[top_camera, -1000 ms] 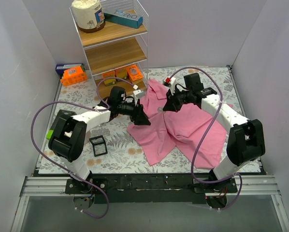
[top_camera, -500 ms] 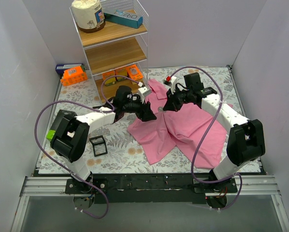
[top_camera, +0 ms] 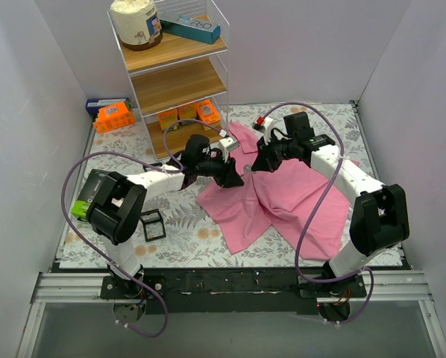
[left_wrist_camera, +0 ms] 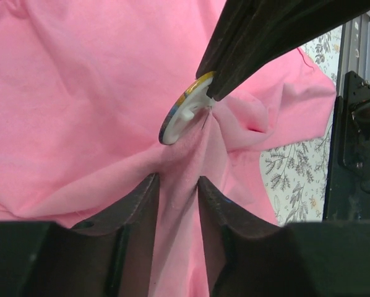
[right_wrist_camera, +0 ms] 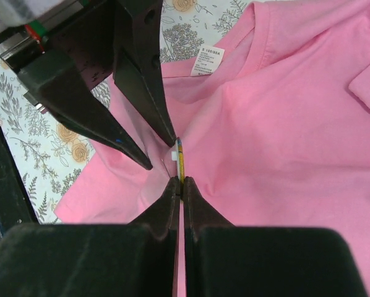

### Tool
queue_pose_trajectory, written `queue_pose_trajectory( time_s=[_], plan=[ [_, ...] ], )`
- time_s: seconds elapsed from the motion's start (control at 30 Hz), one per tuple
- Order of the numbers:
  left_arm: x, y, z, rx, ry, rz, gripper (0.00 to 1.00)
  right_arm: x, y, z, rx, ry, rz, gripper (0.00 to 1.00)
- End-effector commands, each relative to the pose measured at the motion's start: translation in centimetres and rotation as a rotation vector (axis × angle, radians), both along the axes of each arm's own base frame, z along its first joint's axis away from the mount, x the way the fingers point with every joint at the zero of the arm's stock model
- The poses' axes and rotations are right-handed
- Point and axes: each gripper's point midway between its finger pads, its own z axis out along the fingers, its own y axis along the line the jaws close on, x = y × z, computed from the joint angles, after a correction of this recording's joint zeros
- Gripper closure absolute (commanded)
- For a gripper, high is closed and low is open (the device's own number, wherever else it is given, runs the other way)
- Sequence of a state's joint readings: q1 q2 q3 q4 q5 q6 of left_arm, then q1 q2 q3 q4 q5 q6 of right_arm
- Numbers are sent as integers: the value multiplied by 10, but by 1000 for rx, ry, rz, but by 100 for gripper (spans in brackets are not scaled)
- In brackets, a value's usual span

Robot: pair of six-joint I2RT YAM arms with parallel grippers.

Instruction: Remove the brooch from the garment

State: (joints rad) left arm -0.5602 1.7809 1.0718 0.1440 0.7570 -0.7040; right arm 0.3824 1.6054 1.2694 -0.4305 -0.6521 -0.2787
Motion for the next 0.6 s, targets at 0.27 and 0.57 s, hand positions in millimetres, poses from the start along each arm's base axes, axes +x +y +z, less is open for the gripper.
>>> queue_pose_trajectory(
  time_s=[0.27,0.57],
  plan=[
    [-3,-9,34,-60,-66,-79,100,7,-19,-7,-132,-138,33,99],
    [-12,-5,28,-51,-57,-91,100,13,-70,-16,-464,-317,183,99]
  ],
)
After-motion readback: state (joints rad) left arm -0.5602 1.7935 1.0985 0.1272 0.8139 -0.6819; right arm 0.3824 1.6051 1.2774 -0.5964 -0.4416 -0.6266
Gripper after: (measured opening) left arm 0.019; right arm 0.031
